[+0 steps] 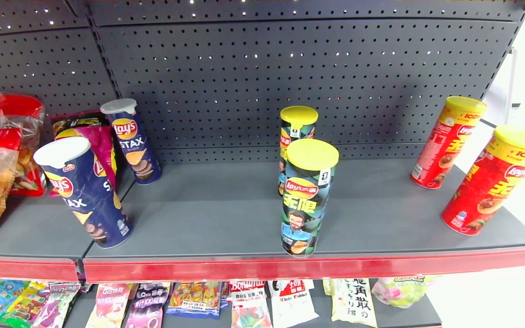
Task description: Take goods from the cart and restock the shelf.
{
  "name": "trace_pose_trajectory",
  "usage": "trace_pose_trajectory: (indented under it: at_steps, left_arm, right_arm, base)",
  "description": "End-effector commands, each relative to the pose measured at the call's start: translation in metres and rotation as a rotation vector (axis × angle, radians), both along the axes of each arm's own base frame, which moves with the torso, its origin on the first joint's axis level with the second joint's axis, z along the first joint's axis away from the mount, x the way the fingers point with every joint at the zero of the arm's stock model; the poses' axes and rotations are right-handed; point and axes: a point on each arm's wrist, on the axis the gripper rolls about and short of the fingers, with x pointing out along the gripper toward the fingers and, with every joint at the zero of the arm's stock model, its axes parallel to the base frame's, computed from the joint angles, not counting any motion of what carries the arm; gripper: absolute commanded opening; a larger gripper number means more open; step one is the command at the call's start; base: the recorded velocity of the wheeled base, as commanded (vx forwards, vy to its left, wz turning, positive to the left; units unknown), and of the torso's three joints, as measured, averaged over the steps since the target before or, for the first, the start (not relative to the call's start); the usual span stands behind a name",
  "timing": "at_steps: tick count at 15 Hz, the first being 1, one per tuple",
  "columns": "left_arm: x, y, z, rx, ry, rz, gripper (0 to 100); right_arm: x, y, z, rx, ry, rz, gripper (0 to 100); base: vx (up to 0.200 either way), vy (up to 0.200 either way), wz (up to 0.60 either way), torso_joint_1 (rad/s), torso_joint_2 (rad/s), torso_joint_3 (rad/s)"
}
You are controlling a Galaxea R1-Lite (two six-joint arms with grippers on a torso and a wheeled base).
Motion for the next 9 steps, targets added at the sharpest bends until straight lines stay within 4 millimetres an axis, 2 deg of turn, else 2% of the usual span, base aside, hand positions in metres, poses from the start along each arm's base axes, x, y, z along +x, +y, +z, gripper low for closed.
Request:
trace_pose_trajectory:
  at_steps: [1, 2, 3, 5, 6, 7, 8, 9]
  left_arm:
    - [0.000, 0.000, 0.000, 0.000, -0.001, 0.000, 100]
    - [0.000, 0.000, 0.000, 0.000, -0.001, 0.000, 100]
    - [0.000, 0.000, 0.000, 0.000, -0.001, 0.000, 100]
    - [0.000, 0.000, 0.000, 0.000, -0.001, 0.000, 100]
    - [0.000, 0.000, 0.000, 0.000, -0.001, 0.000, 100]
    - [0.000, 0.000, 0.000, 0.000, -0.001, 0.000, 100]
    - [0.000, 0.000, 0.000, 0.000, -0.001, 0.000, 100]
    - [0.000, 0.000, 0.000, 0.000, -0.001, 0.000, 100]
  right_arm:
    - [0.021, 0.001, 0.093, 0.008, 0.005, 0.041, 100]
    - [0.039, 0.001, 0.126, 0.000, 0.027, 0.065, 100]
    - [0.059, 0.004, 0.137, -0.052, 0.071, 0.142, 100]
    - [0.096, 0.024, 0.132, -0.167, 0.196, 0.407, 100]
    - [0.096, 0.024, 0.132, -0.167, 0.196, 0.407, 100]
    - [0.126, 0.044, 0.140, -0.178, 0.272, 0.478, 100]
    - [0.144, 0.056, 0.142, -0.190, 0.316, 0.496, 100]
    - [0.151, 0.061, 0.139, -0.199, 0.341, 0.501, 100]
  base:
    - [0.000, 0.000, 0.00, 0.000, 0.00, 0.000]
    - [0.000, 0.000, 0.00, 0.000, 0.00, 0.000]
    - [0.000, 0.000, 0.00, 0.000, 0.00, 0.000]
    - [0.000, 0.000, 0.00, 0.000, 0.00, 0.000]
    - [0.000, 0.000, 0.00, 0.000, 0.00, 0.000]
    - [0.000, 0.000, 0.00, 0.000, 0.00, 0.000]
    - [0.000, 0.000, 0.00, 0.000, 0.00, 0.000]
    - [0.000, 0.000, 0.00, 0.000, 0.00, 0.000]
